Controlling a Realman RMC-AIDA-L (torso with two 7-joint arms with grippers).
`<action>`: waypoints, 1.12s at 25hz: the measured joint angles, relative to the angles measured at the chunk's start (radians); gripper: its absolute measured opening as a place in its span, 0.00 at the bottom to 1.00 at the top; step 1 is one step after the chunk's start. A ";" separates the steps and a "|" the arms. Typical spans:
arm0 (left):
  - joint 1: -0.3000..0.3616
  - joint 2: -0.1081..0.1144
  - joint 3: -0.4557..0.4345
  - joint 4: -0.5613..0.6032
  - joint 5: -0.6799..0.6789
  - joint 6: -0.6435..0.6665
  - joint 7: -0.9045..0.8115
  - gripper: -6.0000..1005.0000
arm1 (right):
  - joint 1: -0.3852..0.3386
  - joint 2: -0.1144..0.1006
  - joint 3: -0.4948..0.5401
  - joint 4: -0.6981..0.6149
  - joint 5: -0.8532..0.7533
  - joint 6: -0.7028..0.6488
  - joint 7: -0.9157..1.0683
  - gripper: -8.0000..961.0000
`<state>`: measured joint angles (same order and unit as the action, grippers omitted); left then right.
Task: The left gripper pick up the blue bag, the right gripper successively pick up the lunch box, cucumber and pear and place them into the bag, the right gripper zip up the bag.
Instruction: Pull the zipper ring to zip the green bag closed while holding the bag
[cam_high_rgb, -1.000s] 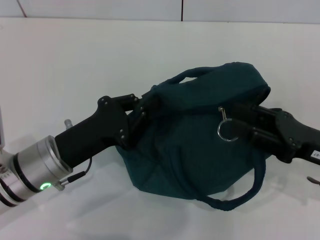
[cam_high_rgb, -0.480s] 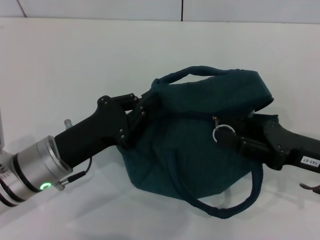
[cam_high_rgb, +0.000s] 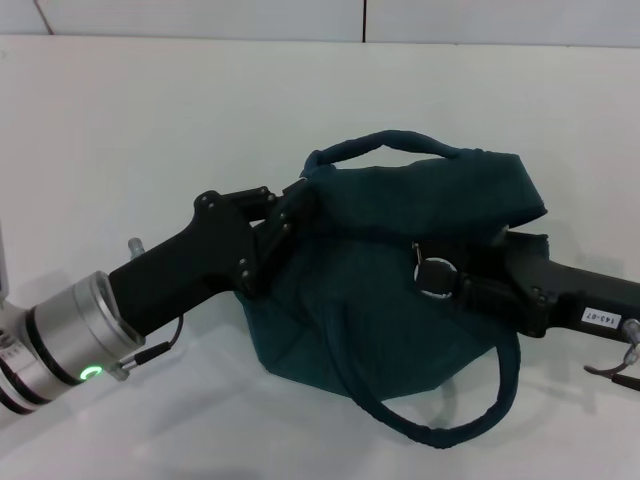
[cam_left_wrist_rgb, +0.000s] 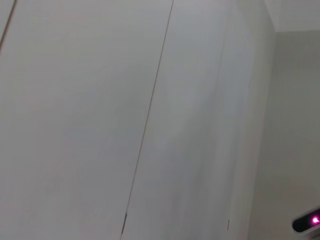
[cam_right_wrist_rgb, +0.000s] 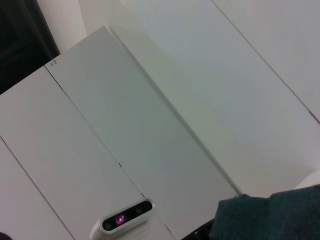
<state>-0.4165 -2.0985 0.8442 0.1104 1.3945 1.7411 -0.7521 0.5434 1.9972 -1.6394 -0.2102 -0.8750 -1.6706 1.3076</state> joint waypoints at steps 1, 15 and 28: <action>0.000 0.000 0.000 0.000 0.000 0.000 0.000 0.07 | 0.000 0.000 0.000 0.000 -0.003 0.000 0.006 0.49; -0.005 0.000 -0.001 0.000 0.000 0.002 0.000 0.07 | -0.010 -0.009 0.000 0.001 -0.014 -0.012 0.060 0.40; -0.001 0.000 -0.001 0.000 0.000 0.012 0.000 0.08 | -0.025 -0.009 0.010 -0.004 -0.003 0.026 0.052 0.20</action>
<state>-0.4176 -2.0985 0.8437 0.1105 1.3942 1.7534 -0.7516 0.5187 1.9880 -1.6298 -0.2146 -0.8782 -1.6445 1.3593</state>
